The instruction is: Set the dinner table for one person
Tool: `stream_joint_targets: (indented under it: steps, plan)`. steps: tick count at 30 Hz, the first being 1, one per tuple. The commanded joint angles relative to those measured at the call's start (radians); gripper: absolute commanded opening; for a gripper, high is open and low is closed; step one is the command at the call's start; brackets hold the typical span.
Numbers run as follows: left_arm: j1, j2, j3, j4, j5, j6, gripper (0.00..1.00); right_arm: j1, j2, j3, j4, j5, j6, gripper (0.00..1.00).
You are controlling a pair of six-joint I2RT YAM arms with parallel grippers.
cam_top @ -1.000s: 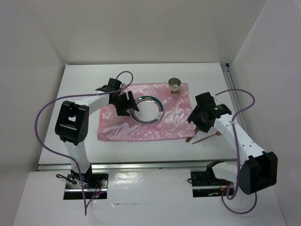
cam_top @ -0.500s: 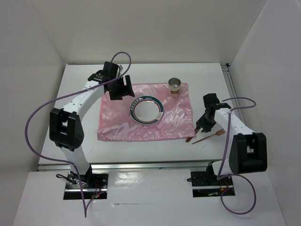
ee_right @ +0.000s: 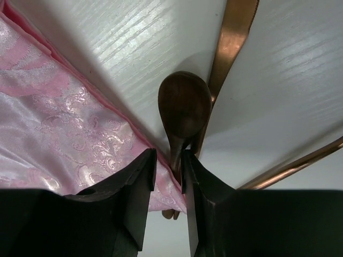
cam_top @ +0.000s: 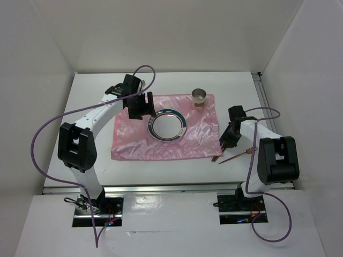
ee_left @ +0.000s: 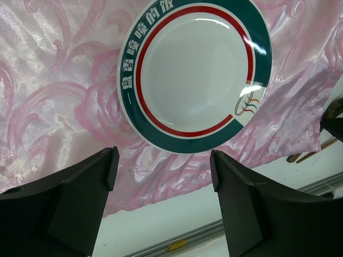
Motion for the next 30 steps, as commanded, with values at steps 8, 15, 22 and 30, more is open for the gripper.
stream_joint_targets:
  steps: [8,15,22,30]
  plan:
    - [-0.015,0.045,0.027,-0.010,-0.005,0.016,0.86,-0.008,0.075,-0.016,0.066,0.006,-0.033,0.34]
    - [-0.015,0.045,0.027,-0.019,-0.005,0.016,0.85,-0.008,0.068,-0.007,0.048,0.067,-0.001,0.17]
    - [-0.015,0.024,0.058,-0.037,-0.014,0.025,0.85,-0.008,-0.052,0.105,-0.001,0.170,-0.059,0.06]
    - [-0.015,-0.006,0.101,-0.077,-0.048,0.025,0.85,0.058,-0.073,0.278,-0.049,0.158,-0.158,0.06]
